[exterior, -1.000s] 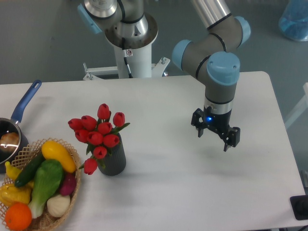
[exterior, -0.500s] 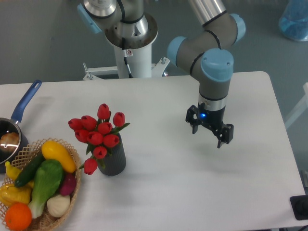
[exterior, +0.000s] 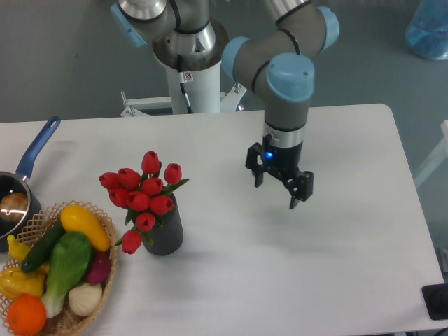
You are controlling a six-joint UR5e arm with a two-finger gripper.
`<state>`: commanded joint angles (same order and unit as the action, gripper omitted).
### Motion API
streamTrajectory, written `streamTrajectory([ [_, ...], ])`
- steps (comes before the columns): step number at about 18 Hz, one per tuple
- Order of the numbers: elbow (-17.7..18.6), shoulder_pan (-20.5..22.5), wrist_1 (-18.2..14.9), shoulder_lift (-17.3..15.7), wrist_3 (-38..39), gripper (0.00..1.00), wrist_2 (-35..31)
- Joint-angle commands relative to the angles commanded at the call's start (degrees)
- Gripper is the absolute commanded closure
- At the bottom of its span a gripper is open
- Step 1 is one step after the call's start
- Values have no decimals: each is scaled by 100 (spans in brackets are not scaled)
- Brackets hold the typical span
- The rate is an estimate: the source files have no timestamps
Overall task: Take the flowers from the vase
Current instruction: 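Move the open gripper toward the red tulips in the black vase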
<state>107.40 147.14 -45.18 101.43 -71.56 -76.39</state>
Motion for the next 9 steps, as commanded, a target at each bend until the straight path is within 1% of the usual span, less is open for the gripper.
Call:
streamTrajectory([
  [4,9,-247,9,-35,510,0,159],
  [6,61,-343,9,-53,537,0,255],
  [7,88,-370,9,-62,537,0,378],
  [9,193,-370,0,-123,537,0,877],
])
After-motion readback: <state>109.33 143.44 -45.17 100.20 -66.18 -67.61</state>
